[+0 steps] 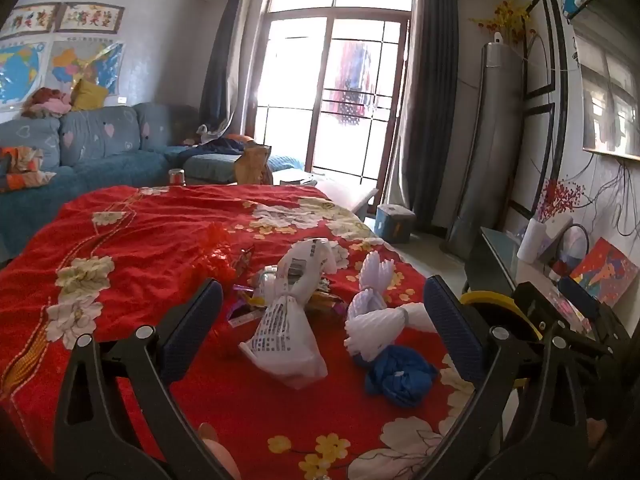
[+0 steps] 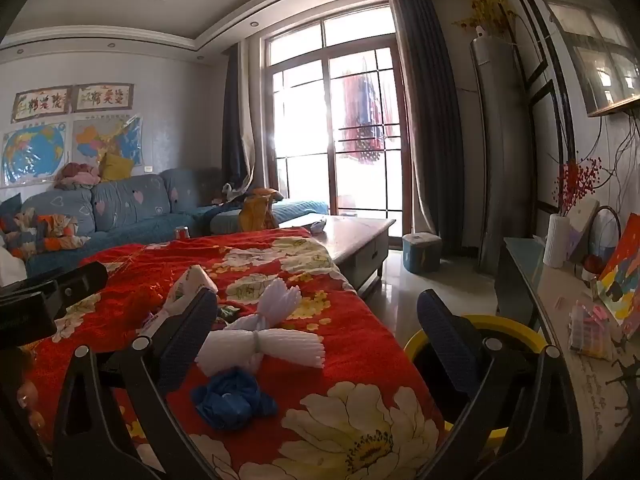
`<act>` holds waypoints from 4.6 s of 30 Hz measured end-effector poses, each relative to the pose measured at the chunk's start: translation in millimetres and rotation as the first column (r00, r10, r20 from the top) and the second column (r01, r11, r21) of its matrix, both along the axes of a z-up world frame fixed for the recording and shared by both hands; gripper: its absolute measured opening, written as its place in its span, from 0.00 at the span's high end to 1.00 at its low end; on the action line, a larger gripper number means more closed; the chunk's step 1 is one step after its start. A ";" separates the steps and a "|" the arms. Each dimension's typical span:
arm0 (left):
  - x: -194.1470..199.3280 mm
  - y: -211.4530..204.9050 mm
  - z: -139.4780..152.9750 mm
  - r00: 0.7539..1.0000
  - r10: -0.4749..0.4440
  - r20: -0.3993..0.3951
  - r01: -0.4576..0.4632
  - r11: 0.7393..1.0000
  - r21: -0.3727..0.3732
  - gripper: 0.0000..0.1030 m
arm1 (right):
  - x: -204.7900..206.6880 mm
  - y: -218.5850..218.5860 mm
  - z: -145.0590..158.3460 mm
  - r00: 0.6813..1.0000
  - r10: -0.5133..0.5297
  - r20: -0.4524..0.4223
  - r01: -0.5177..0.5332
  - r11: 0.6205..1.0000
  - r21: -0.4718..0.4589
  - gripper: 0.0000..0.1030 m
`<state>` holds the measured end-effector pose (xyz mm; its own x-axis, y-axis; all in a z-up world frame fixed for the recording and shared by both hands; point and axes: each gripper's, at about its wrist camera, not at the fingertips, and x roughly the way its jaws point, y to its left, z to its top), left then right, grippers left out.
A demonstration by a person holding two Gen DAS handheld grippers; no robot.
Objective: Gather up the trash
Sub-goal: 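Move the left tool toward the red plastic bag on the bedspread, then grasp the red plastic bag with the left tool while the right tool grasps the white printed bag, then carry both bags to the yellow bin and open both tools to drop them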
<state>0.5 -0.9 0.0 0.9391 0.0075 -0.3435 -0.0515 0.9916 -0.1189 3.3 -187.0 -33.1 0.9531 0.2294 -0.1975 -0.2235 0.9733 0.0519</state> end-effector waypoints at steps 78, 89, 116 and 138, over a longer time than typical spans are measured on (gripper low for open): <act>158.7 157.1 -76.4 0.919 0.014 -0.394 -0.107 0.971 -0.215 0.32 | 93.0 180.2 -81.1 0.732 0.403 -0.550 -0.494 0.869 -0.021 0.46; 147.1 162.5 -73.0 0.932 -0.001 -0.361 -0.095 0.964 -0.248 0.78 | 86.0 167.7 -73.8 0.741 0.434 -0.512 -0.500 0.866 0.010 0.59; 102.8 101.0 -1.2 0.972 -0.155 -0.174 0.112 0.966 -0.235 0.82 | 72.1 100.7 -23.9 0.833 0.431 -0.346 -0.433 0.898 0.075 0.59; 99.0 3.9 -0.5 0.924 -0.340 -0.177 0.310 0.934 -0.178 0.82 | 91.9 -28.9 -15.0 0.915 0.179 -0.362 -0.137 0.981 0.139 0.59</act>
<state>99.5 3.1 -0.6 0.7921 -0.3501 -0.5000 0.2326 0.9305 -0.2830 95.2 -215.9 -48.1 0.7657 0.4110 -0.4947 -0.3181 0.9105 0.2641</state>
